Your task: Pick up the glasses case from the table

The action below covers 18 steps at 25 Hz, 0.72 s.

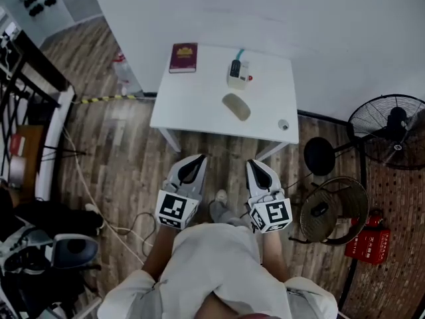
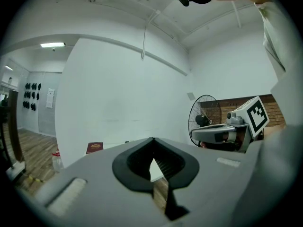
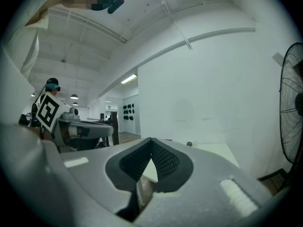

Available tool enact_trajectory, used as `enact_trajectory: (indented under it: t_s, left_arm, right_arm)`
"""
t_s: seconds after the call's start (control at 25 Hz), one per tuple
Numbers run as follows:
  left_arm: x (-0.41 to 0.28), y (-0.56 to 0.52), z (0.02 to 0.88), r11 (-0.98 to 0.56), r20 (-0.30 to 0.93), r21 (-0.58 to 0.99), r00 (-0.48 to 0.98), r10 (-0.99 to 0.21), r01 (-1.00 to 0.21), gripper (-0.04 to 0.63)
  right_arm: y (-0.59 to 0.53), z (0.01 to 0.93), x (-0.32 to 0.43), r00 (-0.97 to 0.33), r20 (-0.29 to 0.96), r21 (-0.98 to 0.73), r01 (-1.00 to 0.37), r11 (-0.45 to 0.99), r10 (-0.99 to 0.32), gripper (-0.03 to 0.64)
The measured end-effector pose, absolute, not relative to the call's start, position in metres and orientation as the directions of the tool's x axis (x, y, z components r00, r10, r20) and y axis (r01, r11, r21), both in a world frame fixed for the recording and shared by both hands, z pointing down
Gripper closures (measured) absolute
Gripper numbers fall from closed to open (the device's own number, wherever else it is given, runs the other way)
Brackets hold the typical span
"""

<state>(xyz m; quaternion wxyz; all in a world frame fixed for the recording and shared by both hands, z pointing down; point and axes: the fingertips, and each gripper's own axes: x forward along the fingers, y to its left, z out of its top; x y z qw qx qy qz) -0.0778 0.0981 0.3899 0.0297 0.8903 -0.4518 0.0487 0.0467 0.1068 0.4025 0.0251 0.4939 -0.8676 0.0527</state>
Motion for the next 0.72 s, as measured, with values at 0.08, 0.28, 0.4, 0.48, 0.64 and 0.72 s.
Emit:
enact_trajectory:
  t_s: [0.08, 0.28, 0.4, 0.48, 0.64, 0.72]
  left_arm:
    - [-0.071, 0.083, 0.388, -0.583, 0.118, 0.003, 0.580, -0.806, -0.812, 0.577]
    - [-0.055, 0.045, 0.387, -0.568, 0.128, -0.009, 0.563, -0.817, -0.823, 0.578]
    - [-0.048, 0.029, 0.385, -0.562, 0.128, -0.016, 0.555, -0.822, -0.827, 0.577]
    - [-0.045, 0.022, 0.386, -0.555, 0.133, -0.017, 0.548, -0.826, -0.832, 0.577]
    - [-0.037, 0.009, 0.394, -0.554, 0.156, -0.003, 0.547, -0.822, -0.832, 0.577]
    - [-0.034, 0.000, 0.394, -0.553, 0.153, -0.004, 0.546, -0.824, -0.833, 0.577]
  right_arm:
    - [0.090, 0.402, 0.053, -0.521, 0.092, -0.072, -0.854, 0.516, -0.849, 0.612]
    - [0.049, 0.403, 0.070, -0.535, 0.089, -0.081, -0.845, 0.529, -0.840, 0.611]
    - [0.028, 0.402, 0.079, -0.536, 0.088, -0.080, -0.844, 0.530, -0.840, 0.611]
    - [0.019, 0.402, 0.083, -0.538, 0.091, -0.080, -0.842, 0.533, -0.838, 0.612]
    - [0.002, 0.406, 0.087, -0.549, 0.103, -0.082, -0.835, 0.543, -0.829, 0.611]
    - [-0.005, 0.407, 0.088, -0.556, 0.105, -0.085, -0.831, 0.550, -0.825, 0.611]
